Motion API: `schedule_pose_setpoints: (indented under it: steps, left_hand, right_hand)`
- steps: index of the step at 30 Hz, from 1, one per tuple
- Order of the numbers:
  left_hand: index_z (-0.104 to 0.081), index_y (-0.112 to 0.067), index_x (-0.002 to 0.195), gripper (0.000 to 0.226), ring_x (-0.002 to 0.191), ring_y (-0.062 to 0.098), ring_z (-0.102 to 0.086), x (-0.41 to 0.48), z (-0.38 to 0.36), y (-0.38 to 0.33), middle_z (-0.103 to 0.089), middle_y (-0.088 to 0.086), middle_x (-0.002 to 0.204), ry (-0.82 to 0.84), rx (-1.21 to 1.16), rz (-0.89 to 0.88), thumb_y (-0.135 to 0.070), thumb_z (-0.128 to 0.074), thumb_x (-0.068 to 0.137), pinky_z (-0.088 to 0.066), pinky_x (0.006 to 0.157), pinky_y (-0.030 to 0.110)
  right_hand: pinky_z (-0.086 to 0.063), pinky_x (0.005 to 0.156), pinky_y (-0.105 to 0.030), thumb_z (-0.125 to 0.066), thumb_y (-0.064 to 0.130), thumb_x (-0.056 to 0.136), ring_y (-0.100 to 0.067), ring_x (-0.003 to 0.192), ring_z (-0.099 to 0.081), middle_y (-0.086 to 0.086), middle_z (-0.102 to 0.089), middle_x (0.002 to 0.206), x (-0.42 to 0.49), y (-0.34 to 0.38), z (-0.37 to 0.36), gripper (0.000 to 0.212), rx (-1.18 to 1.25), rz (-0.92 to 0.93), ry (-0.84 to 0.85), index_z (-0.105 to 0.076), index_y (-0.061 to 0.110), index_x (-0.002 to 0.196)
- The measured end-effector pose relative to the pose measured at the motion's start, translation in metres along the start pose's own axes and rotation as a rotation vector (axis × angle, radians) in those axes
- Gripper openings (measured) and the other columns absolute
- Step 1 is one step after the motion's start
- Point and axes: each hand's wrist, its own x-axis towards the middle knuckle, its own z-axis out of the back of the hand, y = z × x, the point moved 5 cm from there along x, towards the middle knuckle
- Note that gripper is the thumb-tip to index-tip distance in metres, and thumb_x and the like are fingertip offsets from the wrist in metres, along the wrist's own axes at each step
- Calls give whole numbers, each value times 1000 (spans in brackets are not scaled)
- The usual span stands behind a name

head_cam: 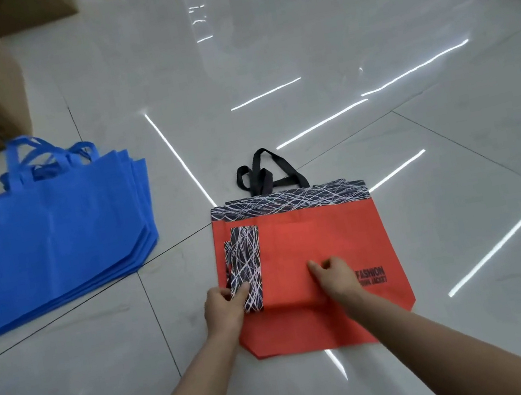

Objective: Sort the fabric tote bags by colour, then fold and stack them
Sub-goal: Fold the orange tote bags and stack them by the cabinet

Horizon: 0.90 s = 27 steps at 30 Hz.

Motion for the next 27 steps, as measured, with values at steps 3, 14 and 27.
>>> schedule_pose_setpoints:
  steps: [3, 14, 27]
  left_hand:
    - [-30, -9, 104, 50, 93, 26, -51, -2, -7, 1, -50, 13, 105, -11, -61, 20, -18, -73, 80, -40, 81, 30]
    - [-49, -18, 112, 39, 107, 17, -46, 7, -26, -17, -50, 9, 120, -11, -70, -198, 9, -53, 85, -29, 89, 16]
    - [-50, -17, 133, 55, 131, 30, -37, 35, -57, -16, -45, 8, 142, -32, 833, -651, -40, -12, 101, -44, 94, 51]
  right_hand:
    - [-40, 77, -32, -60, 37, 90, -32, 102, -60, -16, -65, 105, -3, 4, 8, 31, -51, 9, -141, -57, 8, 97]
    - [-37, 104, -47, -38, 38, 90, -25, 131, -45, -3, -45, 145, -32, 62, -43, 49, -675, 914, -268, -44, 24, 137]
    - [-27, 107, -53, -37, 45, 91, -25, 136, -39, 2, -42, 147, 5, 36, -70, 48, -772, 812, -203, -47, 34, 137]
